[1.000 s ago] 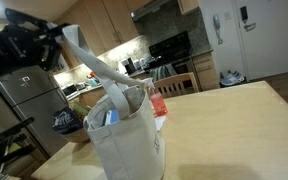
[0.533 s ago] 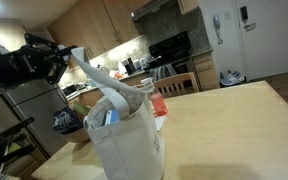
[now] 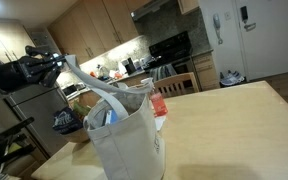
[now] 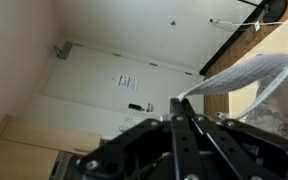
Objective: Move the bag backwards
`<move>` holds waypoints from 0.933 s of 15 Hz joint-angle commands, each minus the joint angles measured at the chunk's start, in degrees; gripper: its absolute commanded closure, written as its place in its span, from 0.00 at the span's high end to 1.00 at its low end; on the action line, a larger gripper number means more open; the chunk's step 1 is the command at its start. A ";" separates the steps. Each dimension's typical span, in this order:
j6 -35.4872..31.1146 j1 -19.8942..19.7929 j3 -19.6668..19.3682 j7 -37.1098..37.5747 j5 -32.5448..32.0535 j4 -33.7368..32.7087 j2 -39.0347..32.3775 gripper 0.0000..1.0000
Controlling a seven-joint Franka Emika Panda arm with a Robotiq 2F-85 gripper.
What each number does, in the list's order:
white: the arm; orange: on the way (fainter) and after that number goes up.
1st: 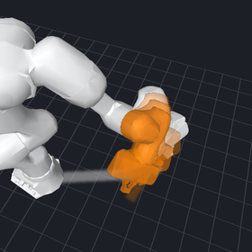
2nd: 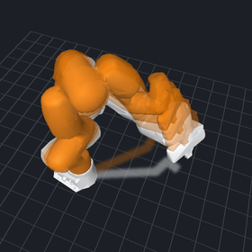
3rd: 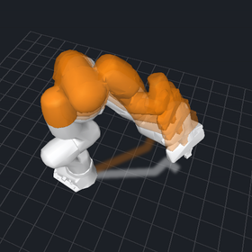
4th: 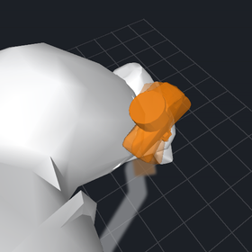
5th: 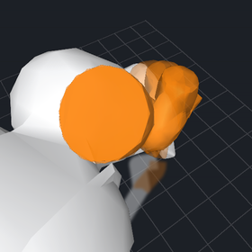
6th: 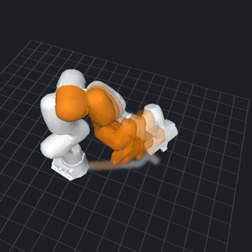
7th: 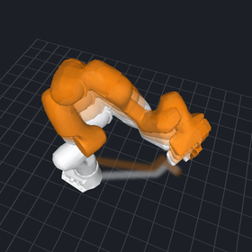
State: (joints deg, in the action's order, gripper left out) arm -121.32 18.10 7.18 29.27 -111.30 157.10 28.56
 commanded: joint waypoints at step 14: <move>-23.10 -0.08 -6.16 -8.09 -19.37 0.56 -1.59 0.00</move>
State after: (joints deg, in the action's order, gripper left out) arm -138.35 18.95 3.45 22.62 -127.55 157.72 26.19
